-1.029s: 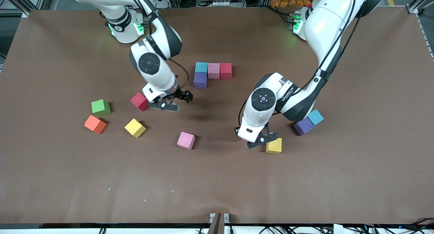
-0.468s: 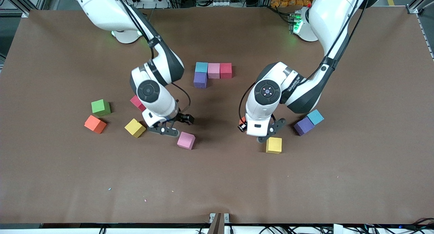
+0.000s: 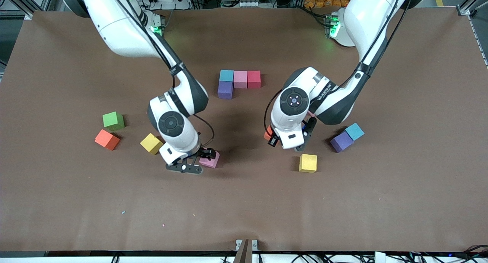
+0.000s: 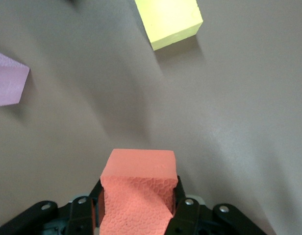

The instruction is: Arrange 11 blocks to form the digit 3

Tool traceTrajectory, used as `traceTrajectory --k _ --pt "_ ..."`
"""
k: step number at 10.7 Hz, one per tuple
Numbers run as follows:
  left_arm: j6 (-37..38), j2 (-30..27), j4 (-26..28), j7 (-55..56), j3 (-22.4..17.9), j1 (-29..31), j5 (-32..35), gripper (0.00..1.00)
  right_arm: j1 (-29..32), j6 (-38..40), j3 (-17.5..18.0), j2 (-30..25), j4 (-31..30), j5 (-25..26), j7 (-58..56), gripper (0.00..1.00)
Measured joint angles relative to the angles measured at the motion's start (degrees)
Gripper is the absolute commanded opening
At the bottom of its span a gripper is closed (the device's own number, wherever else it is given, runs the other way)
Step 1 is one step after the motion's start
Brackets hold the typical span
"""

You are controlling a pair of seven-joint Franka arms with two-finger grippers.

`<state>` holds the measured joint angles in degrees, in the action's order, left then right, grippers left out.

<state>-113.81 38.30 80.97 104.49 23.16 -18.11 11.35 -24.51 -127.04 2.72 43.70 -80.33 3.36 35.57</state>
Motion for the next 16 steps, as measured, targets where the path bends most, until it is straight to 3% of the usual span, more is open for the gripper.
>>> traceTrajectory --k 6,12,13,14,15,16 --pt "-0.01 -1.87 -0.11 0.79 -0.02 1.34 0.0 0.0 -0.65 -0.06 0.56 6.53 7.26 0.0 5.35 1.0" --pt "-0.01 -2.96 -0.15 0.15 -0.21 3.41 0.0 0.0 -2.91 1.05 0.66 9.17 8.12 0.0 9.4 1.0" --pt "-0.01 -3.08 -0.17 0.12 -0.22 3.72 0.0 0.0 -3.02 1.39 0.69 9.21 8.1 0.0 9.45 0.75" --pt "-0.01 -3.21 -0.17 -0.14 -0.22 4.13 0.0 0.0 -3.32 2.1 0.7 9.21 8.01 0.0 9.46 0.2" --pt "-0.01 -3.31 -0.17 -0.84 -0.23 4.47 0.0 0.0 -3.67 2.66 0.7 9.22 7.83 0.0 9.48 0.0" --pt "-0.01 -3.37 -0.17 -1.12 -0.23 4.7 0.0 0.0 -3.89 2.89 0.7 9.23 7.66 0.01 9.52 0.0"
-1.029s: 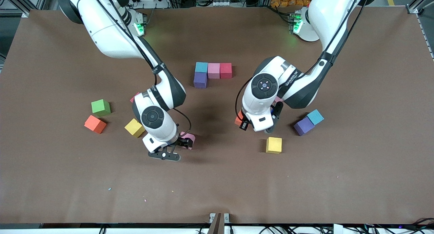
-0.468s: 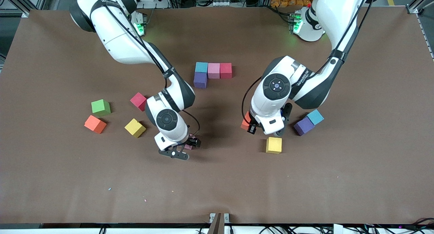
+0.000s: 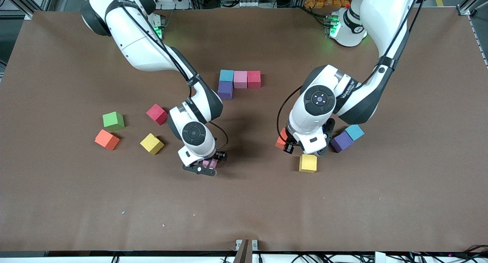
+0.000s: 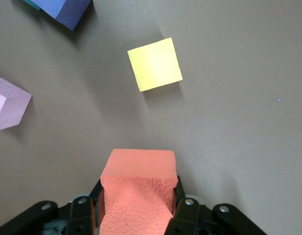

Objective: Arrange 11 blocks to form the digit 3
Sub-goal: 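Carry the pink cube with the right gripper while the left gripper carries orange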

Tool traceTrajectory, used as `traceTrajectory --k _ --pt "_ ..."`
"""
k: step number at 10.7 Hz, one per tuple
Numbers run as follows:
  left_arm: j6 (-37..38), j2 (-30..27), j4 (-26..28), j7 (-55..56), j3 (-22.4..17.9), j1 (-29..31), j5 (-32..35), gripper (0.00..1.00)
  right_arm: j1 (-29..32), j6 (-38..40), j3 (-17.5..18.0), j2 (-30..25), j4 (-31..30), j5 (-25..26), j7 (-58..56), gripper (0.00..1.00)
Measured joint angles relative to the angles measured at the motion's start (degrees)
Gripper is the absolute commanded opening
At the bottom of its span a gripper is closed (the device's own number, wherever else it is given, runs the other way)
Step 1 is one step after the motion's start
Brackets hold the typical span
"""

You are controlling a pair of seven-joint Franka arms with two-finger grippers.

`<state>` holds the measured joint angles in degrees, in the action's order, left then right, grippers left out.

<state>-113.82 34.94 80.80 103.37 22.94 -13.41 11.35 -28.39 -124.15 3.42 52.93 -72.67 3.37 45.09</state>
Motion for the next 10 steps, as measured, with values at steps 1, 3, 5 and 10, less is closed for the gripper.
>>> traceTrajectory --k 1,3,5,10 --pt "0.0 -0.03 0.0 -0.04 -0.02 0.18 0.0 0.0 0.02 0.0 -0.03 -0.05 0.06 0.01 0.0 0.0" --pt "0.0 -0.07 0.0 -0.58 -0.03 0.64 0.0 0.0 0.25 0.39 -0.08 -0.52 0.37 0.04 0.0 0.0" --pt "0.0 -0.26 0.0 -0.93 -0.05 0.91 0.0 0.0 0.23 3.04 0.59 -2.41 0.64 0.02 0.0 0.0" --pt "0.0 -0.94 0.07 -1.24 -0.1 1.72 0.0 0.0 0.64 -5.3 6.64 -15.51 -19.87 0.0 0.08 0.0"
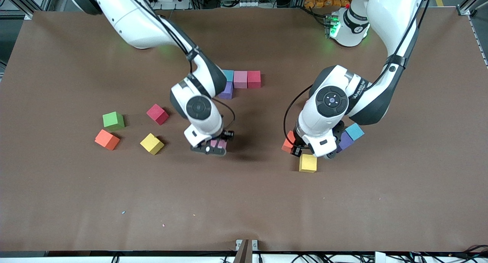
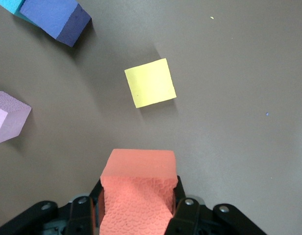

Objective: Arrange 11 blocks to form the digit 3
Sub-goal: 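Carry the pink cube with the right gripper while the left gripper carries orange, then lower the pink cube onto the cube cluster and open the right gripper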

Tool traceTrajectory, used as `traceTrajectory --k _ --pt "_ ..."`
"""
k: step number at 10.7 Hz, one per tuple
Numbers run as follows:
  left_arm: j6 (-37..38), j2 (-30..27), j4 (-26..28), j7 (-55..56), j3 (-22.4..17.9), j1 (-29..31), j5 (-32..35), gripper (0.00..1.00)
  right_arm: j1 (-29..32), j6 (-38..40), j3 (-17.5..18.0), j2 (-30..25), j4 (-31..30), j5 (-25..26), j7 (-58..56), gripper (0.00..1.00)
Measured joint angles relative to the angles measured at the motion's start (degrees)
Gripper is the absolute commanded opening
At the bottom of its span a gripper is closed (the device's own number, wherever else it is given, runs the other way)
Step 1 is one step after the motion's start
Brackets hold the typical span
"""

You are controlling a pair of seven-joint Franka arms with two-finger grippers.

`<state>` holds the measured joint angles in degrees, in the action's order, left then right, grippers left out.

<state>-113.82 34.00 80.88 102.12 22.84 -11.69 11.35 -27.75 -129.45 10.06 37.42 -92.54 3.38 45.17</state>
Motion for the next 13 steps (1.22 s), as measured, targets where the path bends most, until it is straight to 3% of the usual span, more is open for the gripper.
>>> traceTrajectory --k 2,4,9,13 --pt "0.0 0.0 0.01 -0.1 -0.05 0.39 0.0 0.0 -0.03 -5.08 2.11 -5.14 -11.67 0.0 0.07 0.0" --pt "0.0 0.0 0.04 -0.37 -0.06 0.65 0.0 0.0 -0.38 -5.95 3.16 -7.9 -17.41 0.0 0.12 0.0" --pt "0.0 0.0 0.11 -0.51 -0.05 0.65 0.0 0.0 -1.41 -13.13 4.05 -9.9 -24.33 0.0 0.54 0.0" --pt "0.0 0.0 0.11 -0.56 -0.05 0.65 0.0 0.0 -1.63 -13.63 5.33 -10.32 -25.12 0.0 2.09 0.0"
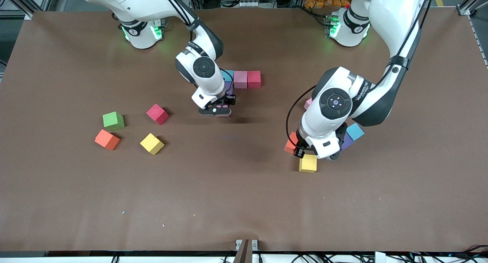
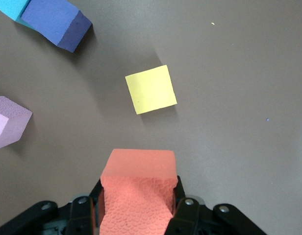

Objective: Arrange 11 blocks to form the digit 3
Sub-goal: 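Lower the pink cube onto the cube cluster and open the right gripper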

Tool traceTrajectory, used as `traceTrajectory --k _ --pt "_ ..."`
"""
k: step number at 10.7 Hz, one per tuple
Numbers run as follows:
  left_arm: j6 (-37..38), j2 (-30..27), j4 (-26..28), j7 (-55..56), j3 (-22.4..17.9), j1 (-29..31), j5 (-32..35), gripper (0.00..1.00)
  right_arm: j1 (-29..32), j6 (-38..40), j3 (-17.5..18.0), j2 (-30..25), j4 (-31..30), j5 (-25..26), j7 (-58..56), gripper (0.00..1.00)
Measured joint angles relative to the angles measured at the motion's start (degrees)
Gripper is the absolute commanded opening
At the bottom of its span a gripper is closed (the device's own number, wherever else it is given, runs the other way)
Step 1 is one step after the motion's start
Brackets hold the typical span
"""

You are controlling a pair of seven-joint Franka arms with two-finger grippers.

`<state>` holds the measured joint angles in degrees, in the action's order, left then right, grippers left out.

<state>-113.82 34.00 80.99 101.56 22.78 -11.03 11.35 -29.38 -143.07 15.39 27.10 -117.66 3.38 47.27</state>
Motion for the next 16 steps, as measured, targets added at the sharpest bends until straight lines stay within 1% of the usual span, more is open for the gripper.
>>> traceTrajectory --k 4,7,16 --pt "0.0 -0.03 0.01 -0.02 0.1 -0.04 0.0 0.0 -0.51 -3.69 0.03 0.0 -2.54 0.0 0.76 0.0" --pt "0.0 -0.02 0.31 -0.1 0.22 -0.24 0.0 0.0 -0.87 -4.17 0.11 0.0 -3.62 0.0 1.08 0.0" --pt "0.0 -0.03 0.31 -0.1 0.4 -0.93 0.0 0.0 -1.78 -4.67 0.15 -0.01 -3.97 0.04 2.6 0.0"
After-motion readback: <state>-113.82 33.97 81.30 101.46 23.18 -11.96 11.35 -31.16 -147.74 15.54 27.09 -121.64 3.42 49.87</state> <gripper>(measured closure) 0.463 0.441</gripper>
